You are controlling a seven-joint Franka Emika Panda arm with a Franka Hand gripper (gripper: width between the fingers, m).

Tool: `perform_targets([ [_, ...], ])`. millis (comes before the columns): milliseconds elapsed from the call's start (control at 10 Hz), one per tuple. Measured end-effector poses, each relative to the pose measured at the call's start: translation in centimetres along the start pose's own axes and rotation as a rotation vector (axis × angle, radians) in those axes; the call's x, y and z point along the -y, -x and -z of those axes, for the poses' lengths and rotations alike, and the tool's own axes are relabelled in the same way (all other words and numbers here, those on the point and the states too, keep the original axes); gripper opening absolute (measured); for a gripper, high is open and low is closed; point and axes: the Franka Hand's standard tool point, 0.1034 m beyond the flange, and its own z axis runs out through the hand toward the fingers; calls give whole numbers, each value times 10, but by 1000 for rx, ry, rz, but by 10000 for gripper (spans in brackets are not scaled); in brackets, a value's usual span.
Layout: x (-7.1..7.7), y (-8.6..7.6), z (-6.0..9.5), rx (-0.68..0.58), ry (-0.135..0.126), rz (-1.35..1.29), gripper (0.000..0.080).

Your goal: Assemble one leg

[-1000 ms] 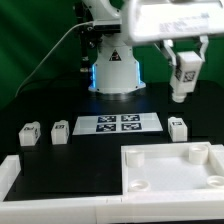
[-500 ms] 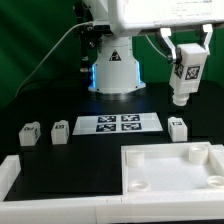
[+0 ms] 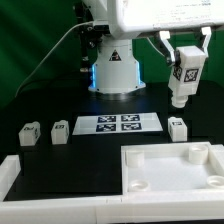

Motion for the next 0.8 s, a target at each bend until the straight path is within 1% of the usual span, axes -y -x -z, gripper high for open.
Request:
perform_targets([
  [100,-4,0,-16,-1,0,7,294],
  [200,-14,-7,-26,-19,9,15,294],
  [300,-23,-14,-33,-40,18,22,294],
  [400,-26,-18,-39,-65,25,27,294],
  [500,-19,-18,-45,-79,18,28,294],
  [700,-4,-20,-55,-72,-14,32,294],
  [800,-3,-24,-56,-80,-22,27,294],
])
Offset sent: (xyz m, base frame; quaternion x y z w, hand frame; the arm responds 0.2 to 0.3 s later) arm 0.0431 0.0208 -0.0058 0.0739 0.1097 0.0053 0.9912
